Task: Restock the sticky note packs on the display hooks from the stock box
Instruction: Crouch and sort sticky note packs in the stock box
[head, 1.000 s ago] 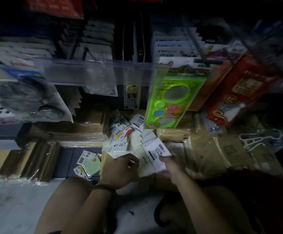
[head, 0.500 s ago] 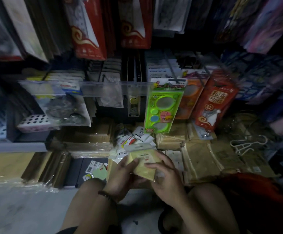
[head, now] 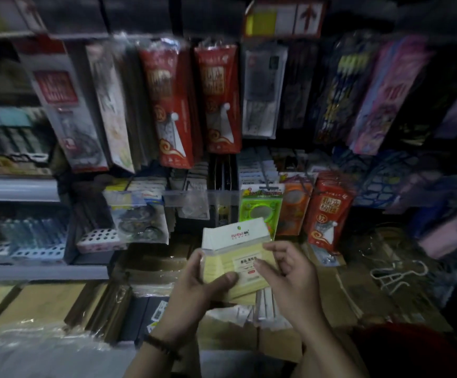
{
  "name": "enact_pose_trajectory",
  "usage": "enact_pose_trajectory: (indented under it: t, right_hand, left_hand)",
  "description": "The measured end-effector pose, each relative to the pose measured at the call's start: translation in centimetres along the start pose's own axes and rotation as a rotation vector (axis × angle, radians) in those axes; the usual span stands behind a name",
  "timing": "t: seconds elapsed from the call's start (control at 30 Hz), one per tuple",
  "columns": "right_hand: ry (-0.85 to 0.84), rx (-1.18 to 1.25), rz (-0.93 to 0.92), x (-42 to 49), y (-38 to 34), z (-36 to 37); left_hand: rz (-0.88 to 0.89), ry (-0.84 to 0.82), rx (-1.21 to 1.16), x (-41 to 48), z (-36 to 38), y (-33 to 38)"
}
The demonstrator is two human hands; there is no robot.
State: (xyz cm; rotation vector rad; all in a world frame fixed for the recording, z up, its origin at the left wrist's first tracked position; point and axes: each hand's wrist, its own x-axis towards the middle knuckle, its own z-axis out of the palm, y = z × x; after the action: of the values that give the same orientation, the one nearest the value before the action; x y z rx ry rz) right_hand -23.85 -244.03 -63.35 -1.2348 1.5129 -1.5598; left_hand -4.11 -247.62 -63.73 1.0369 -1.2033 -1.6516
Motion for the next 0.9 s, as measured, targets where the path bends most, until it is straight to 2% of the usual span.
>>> enact_pose_trajectory:
  t: [0.2, 0.4, 0.6, 0.67, 0.77, 0.83, 0.9]
  right_hand:
    - [-0.051, 0.046, -0.131, 3.3, -9.2, -0.9]
    - [-0.019, 0.095, -0.236, 5.5, -17.7, -1.4]
    - [-0.012, 0.160, -0.389, 7.2, -26.0, -0.4]
    - [-0.001, 0.188, -0.417, 8.1, -28.2, 0.1]
    - [0.009, 0.253, -0.431, 9.6, -31.4, 0.9]
    - [0.022, 0.284, -0.474, 10.8, -33.3, 1.3]
    - [0.019, 0.332, -0.491, 12.1, -35.1, 1.8]
  left_hand:
    - [0.235, -0.036, 0.157, 0.2, 0.3, 10.1]
    - [0.403, -0.036, 0.230, -0.7, 1.2, 19.5]
    - [0.670, 0.093, 0.382, -1.8, 1.4, 27.9]
    - [0.773, 0.144, 0.486, -1.7, 1.2, 30.5]
    - [0.901, 0.117, 0.661, -1.8, 0.3, 34.3]
    - [1.006, 0.106, 0.901, -2.0, -0.8, 37.0]
    - [1.023, 0.075, 1.111, -2.0, -1.6, 39.8]
